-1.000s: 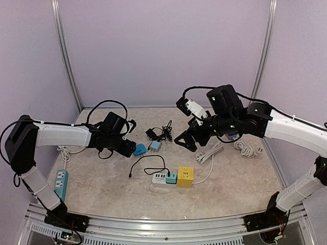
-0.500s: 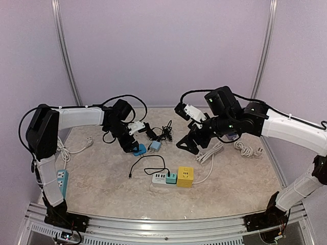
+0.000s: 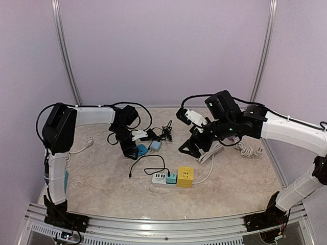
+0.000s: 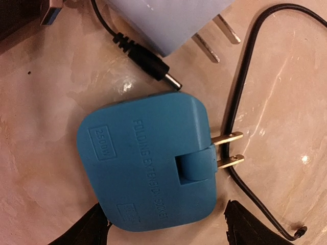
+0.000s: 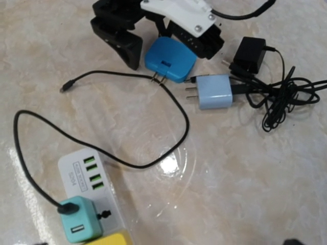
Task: Insert the plug
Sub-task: Pick up the plug from the center of the board, then adjust the plug.
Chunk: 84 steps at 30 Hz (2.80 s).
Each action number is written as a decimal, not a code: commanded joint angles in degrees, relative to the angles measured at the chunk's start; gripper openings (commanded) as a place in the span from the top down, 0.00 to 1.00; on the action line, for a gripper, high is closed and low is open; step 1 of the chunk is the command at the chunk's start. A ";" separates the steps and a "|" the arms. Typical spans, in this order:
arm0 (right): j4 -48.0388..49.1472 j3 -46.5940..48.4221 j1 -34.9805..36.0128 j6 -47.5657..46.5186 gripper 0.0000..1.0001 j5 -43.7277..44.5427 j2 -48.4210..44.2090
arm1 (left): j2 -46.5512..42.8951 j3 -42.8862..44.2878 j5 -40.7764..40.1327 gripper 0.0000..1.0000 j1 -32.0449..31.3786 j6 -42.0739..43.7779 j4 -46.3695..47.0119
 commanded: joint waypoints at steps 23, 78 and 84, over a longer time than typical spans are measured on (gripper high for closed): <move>-0.12 0.37 -0.56 -0.37 0.00 -0.49 0.30 | 6.49 7.45 -6.22 0.25 -3.54 -2.11 -2.73; 15.83 12.20 -7.20 27.32 0.23 -25.51 11.58 | -35.03 -13.98 -28.01 1.00 -25.37 11.24 28.43; 16.72 12.52 -7.00 29.30 0.37 -25.68 14.27 | -35.41 -13.97 -27.05 1.00 -27.22 12.65 29.61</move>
